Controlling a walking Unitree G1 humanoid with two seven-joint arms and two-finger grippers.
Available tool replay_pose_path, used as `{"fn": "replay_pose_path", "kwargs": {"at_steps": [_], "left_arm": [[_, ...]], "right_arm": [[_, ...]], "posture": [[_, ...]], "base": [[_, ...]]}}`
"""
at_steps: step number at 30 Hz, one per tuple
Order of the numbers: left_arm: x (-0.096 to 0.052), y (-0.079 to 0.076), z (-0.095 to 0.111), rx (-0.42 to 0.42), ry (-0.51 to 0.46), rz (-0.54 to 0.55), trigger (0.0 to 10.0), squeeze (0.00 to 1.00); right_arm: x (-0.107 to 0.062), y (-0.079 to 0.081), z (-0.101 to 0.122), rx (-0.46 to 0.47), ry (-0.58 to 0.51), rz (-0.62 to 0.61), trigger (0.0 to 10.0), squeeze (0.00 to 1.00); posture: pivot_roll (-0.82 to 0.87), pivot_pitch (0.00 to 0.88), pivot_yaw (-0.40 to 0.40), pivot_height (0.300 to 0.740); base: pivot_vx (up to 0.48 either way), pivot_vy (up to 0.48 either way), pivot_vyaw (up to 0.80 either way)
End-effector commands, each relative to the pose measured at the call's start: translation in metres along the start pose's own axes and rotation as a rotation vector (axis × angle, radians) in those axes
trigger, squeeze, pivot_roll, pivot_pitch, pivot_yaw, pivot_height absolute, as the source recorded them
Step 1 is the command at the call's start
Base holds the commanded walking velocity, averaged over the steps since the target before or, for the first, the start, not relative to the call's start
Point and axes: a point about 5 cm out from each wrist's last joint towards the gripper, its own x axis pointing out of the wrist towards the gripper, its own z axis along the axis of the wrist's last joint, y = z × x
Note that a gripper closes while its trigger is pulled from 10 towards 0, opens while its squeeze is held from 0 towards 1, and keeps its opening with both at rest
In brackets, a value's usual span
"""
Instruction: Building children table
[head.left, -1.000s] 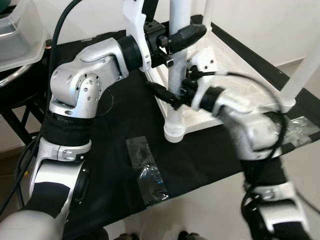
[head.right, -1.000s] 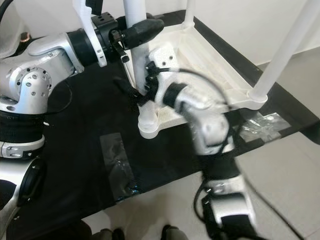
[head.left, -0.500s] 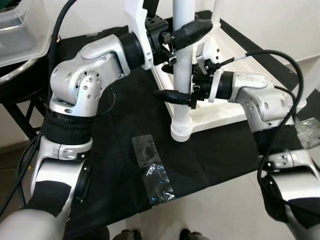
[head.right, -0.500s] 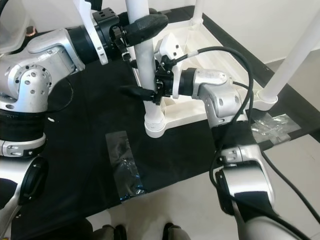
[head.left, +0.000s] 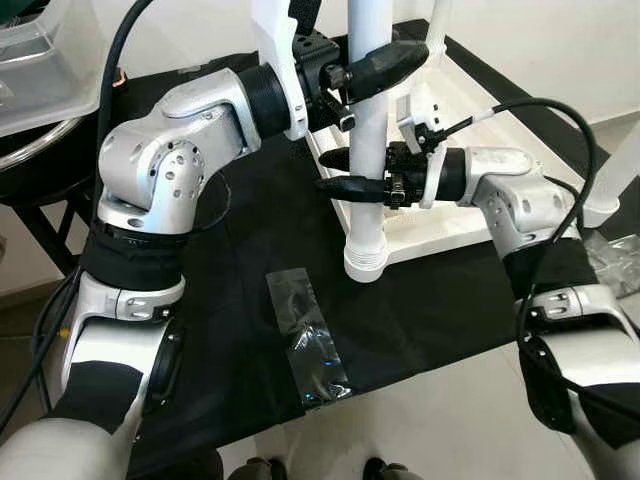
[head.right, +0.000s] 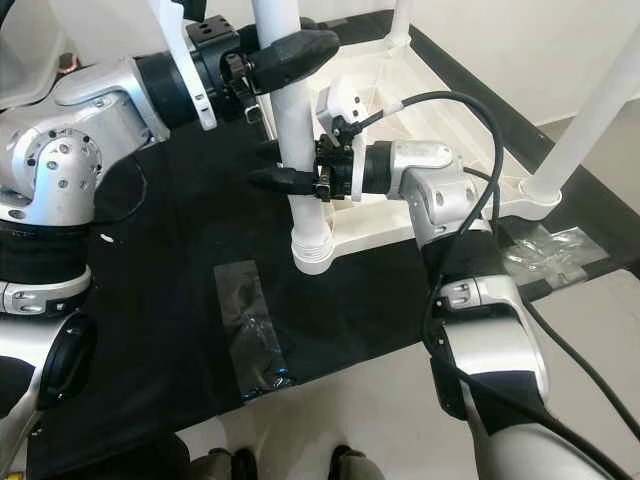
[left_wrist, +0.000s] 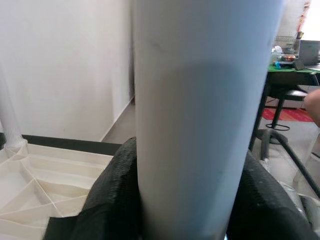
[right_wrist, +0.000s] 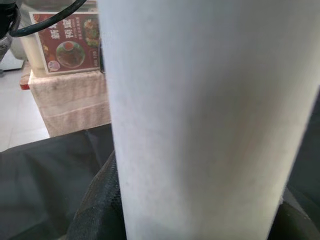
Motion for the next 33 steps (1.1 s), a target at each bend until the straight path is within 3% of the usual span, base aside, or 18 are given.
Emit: {"fn": "replay_pose_path", "kwargs": {"at_steps": [1,8,10,11,12,13,19,23,26,27,28,30,33], "left_arm": [[0.008,-0.011,-0.011,-0.032,0.054,-0.090,10.0,1.00],[0.009,-0.011,-0.011,-0.042,0.040,-0.090,10.0,1.00],[0.008,-0.009,-0.008,-0.037,0.030,-0.060,10.0,1.00],[0.008,-0.009,-0.008,-0.037,0.030,-0.060,10.0,1.00],[0.005,-0.004,-0.005,-0.037,0.018,-0.035,10.0,0.29],[0.003,-0.003,-0.003,-0.039,0.017,-0.037,10.0,0.00],[-0.008,-0.003,0.004,-0.066,0.002,-0.061,10.0,0.00],[-0.013,-0.004,0.004,-0.086,0.007,-0.068,10.0,0.00],[-0.015,-0.006,0.002,-0.097,0.008,-0.059,10.0,0.00],[-0.016,-0.008,0.001,-0.098,0.008,-0.056,10.0,0.00],[-0.016,-0.008,0.001,-0.098,0.008,-0.056,10.0,0.00],[-0.017,-0.017,0.001,-0.099,0.010,-0.053,10.0,0.00],[-0.018,-0.025,0.003,-0.093,0.023,-0.054,10.0,0.00]], "right_arm": [[0.007,0.002,-0.004,0.000,-0.004,0.030,0.0,0.00],[0.007,0.002,-0.006,0.004,-0.017,-0.010,0.0,0.00],[0.006,0.002,-0.012,0.018,-0.036,-0.122,0.0,0.00],[0.006,0.002,-0.012,0.018,-0.036,-0.122,0.0,0.00],[0.005,0.009,-0.022,0.031,-0.053,-0.225,0.0,0.00],[0.005,0.013,-0.025,0.038,-0.059,-0.254,0.0,0.00],[0.011,0.028,-0.038,0.079,-0.096,-0.437,0.0,0.00],[0.025,0.045,-0.051,0.162,-0.130,-0.575,0.0,0.00],[0.033,0.054,-0.059,0.155,-0.087,-0.683,0.0,0.00],[0.035,0.056,-0.065,0.181,-0.010,-0.849,0.0,0.00],[0.035,0.056,-0.065,0.181,-0.010,-0.849,0.0,0.00],[0.044,0.066,-0.070,0.230,0.062,-1.078,0.0,0.00],[0.055,0.074,-0.069,0.244,0.077,-1.109,0.0,0.00]], "posture": [[0.07,0.228,0.062,0.740],[0.07,0.227,0.063,0.740],[0.06,0.226,0.058,0.740],[0.06,0.226,0.058,0.740],[0.06,0.227,0.059,0.740],[0.06,0.227,0.060,0.740],[0.05,0.224,0.056,0.740],[0.05,0.221,0.054,0.740],[0.05,0.219,0.056,0.740],[0.04,0.212,0.055,0.740],[0.04,0.212,0.055,0.740],[0.03,0.207,0.050,0.740],[0.03,0.202,0.052,0.740]], "base": [[0.000,0.000,0.00],[0.000,0.000,0.00],[0.000,0.000,0.00],[0.000,0.000,0.00],[0.000,0.000,0.00],[0.000,0.000,0.00],[0.000,0.000,0.00],[0.000,0.000,0.00],[0.000,0.000,0.00],[0.000,0.000,0.00],[0.000,0.000,0.00],[0.000,0.000,0.00],[0.000,0.000,0.00]]}}
